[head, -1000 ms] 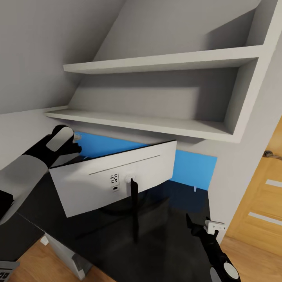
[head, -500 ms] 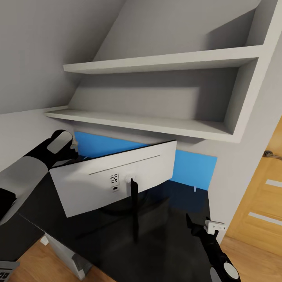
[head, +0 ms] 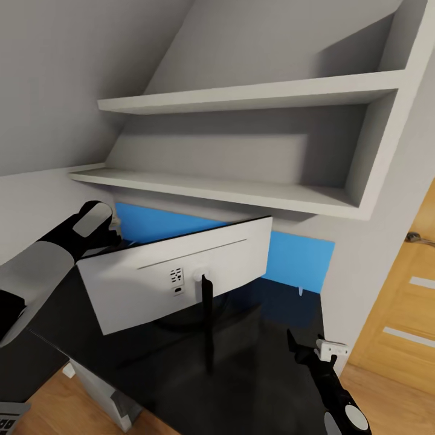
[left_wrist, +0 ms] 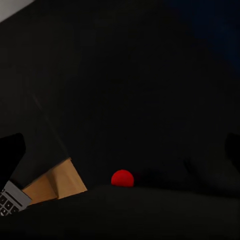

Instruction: In the bedroom, organize the workspace by keeping the computer under the desk, ensuring the monitor is on the desk, placing the keyboard on the desk next to the monitor, placing the mouse on the desk next to the keyboard, moving the folder from the swivel chair onto the desk next to the mouse, stacking the notebook on top of the folder with the pen on top of the notebook, and positioning the swivel chair next to the desk.

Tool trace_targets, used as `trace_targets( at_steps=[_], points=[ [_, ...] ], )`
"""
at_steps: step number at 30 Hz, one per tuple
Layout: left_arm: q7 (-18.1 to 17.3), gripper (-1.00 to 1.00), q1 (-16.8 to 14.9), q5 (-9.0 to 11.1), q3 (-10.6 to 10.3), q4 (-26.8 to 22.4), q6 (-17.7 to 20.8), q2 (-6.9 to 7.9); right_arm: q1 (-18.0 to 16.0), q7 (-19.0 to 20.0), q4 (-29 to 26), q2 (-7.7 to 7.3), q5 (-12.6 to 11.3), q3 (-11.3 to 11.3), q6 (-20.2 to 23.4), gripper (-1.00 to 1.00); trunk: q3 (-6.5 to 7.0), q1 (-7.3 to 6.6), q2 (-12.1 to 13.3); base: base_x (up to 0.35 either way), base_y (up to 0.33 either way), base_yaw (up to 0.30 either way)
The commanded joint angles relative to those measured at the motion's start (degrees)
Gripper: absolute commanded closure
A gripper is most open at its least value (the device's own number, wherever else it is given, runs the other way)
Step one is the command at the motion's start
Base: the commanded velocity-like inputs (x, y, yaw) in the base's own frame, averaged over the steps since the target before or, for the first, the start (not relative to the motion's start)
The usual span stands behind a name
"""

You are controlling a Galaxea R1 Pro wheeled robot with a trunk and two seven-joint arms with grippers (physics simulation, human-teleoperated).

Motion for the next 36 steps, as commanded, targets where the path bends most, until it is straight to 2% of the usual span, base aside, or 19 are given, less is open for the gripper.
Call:
trace_targets(
  at_steps=[1, 9, 36],
  points=[
    [0.42, -1.00, -0.07, 0.50, -0.43, -0.08, 0.22, 0.08, -0.05, -0.09, 0.03, -0.07, -0.60, 0.22, -0.26, -1.00, -0.10, 0.02, -0.11, -0.115, 0.000, 0.000],
    [0.39, -1.00, -0.07, 0.51, -0.43, 0.92, 0.32, 0.02, -0.05, -0.09, 0.03, -0.07, -0.60, 0.22, -0.26, -1.00, -0.10, 0.02, -0.11, -0.160, 0.000, 0.000],
    [0.50, -1.00, -0.07, 0.43, -0.43, 1.10, 0.23, 0.04, -0.05, -0.06, -0.06, 0.06, -0.68, 0.35, -0.23, -1.00, -0.10, 0.02, -0.11, -0.016, -0.009, 0.000]
  ],
)
